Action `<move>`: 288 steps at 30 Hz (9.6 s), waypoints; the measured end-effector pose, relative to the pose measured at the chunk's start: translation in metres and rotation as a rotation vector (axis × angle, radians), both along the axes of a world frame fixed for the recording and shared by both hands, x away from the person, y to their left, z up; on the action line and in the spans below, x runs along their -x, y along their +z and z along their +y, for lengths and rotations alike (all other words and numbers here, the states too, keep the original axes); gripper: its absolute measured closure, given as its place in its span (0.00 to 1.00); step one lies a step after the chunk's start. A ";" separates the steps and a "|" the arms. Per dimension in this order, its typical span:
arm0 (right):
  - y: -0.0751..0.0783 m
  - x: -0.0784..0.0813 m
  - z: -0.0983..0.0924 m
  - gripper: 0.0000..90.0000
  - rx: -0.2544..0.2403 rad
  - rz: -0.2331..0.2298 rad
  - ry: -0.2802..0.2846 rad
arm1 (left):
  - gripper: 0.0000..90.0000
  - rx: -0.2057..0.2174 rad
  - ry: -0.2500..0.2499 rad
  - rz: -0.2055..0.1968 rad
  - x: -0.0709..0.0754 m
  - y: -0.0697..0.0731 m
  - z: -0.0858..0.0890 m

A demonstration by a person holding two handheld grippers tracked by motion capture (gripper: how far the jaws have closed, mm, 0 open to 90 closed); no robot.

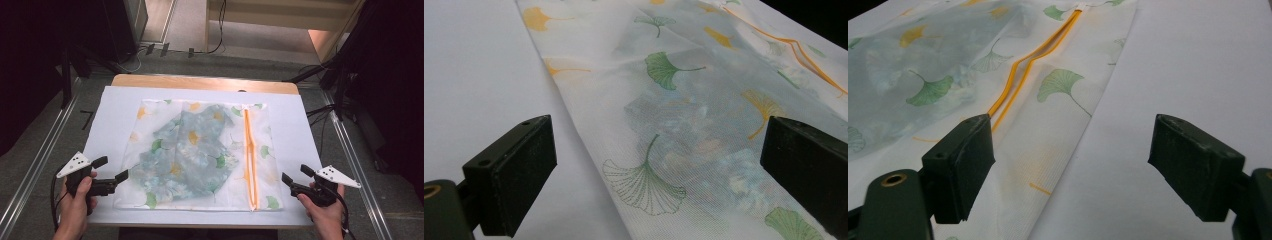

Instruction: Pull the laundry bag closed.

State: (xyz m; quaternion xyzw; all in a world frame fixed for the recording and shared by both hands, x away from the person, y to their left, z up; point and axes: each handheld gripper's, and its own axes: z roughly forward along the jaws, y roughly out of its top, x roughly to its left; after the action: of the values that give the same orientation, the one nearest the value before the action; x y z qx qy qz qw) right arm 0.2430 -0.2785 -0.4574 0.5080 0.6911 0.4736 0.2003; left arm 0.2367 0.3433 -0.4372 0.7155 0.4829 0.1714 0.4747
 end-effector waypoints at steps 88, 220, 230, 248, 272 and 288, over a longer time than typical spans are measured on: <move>-0.016 0.038 0.074 0.94 0.059 0.198 0.495 | 1.00 -0.147 -0.545 0.183 -0.004 -0.044 -0.323; -0.018 0.052 0.070 0.93 0.179 0.196 0.446 | 1.00 -0.076 -0.558 0.229 -0.008 -0.047 -0.318; -0.013 0.054 0.065 0.82 0.112 0.193 0.438 | 1.00 -0.078 -0.560 0.228 -0.008 -0.047 -0.318; -0.021 0.041 0.082 1.00 0.138 0.261 0.309 | 1.00 -0.055 -0.554 0.211 -0.005 -0.045 -0.316; -0.017 0.051 0.091 1.00 0.143 0.181 0.345 | 1.00 -0.074 -0.564 0.234 0.003 -0.048 -0.323; -0.013 0.057 0.081 0.84 0.137 0.122 0.379 | 1.00 -0.043 -0.530 0.251 0.000 -0.049 -0.319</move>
State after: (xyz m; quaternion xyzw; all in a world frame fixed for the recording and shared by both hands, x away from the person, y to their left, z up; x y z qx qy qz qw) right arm 0.1858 -0.1978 -0.4701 0.3818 0.8157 0.4230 0.0998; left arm 0.2371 0.0239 -0.4859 0.8422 0.3303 -0.0383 0.4244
